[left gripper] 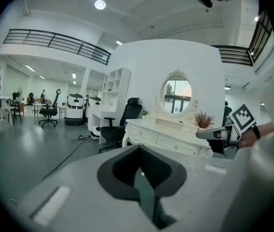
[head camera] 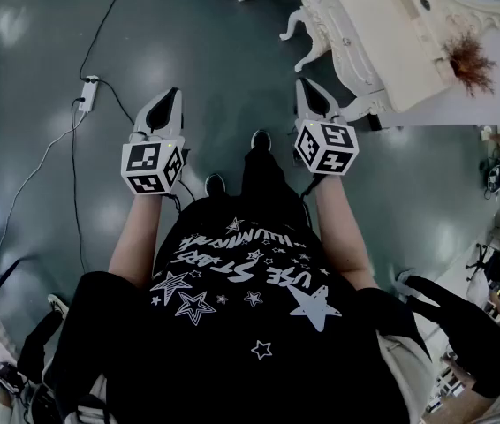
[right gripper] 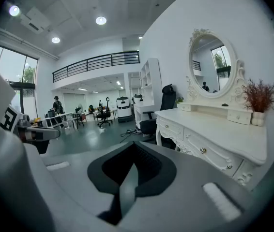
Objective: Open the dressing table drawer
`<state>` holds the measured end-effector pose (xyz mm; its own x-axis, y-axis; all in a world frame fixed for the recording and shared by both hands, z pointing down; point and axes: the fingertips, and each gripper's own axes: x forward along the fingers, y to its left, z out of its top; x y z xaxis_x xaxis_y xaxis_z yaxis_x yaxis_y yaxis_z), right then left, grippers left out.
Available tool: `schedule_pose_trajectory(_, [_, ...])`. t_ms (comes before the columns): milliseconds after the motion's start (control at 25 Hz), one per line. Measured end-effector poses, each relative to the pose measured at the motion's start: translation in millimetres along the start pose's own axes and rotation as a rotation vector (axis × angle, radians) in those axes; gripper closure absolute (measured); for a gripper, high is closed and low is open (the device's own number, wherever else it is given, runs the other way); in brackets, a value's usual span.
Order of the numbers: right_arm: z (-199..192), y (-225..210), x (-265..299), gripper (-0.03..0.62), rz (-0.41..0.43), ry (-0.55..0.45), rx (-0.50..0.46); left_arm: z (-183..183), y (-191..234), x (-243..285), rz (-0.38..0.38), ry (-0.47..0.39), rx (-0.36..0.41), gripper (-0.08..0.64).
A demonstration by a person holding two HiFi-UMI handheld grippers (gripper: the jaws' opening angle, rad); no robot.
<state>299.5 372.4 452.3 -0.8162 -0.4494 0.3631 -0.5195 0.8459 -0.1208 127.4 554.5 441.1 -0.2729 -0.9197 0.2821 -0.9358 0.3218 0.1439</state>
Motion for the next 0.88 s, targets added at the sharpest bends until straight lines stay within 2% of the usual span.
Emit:
schedule_pose_trajectory(520, [16,-4,-19,0.565,0.006,-0.021,-0.006,15,-12,-11,0.007,-0.023,-0.013,0.560])
schedule_pose_trajectory(880, [0,0,-34,0.564,-0.038,-0.023,0.034,-6,-21,-27,-0.060,0.011,-0.014,0.560])
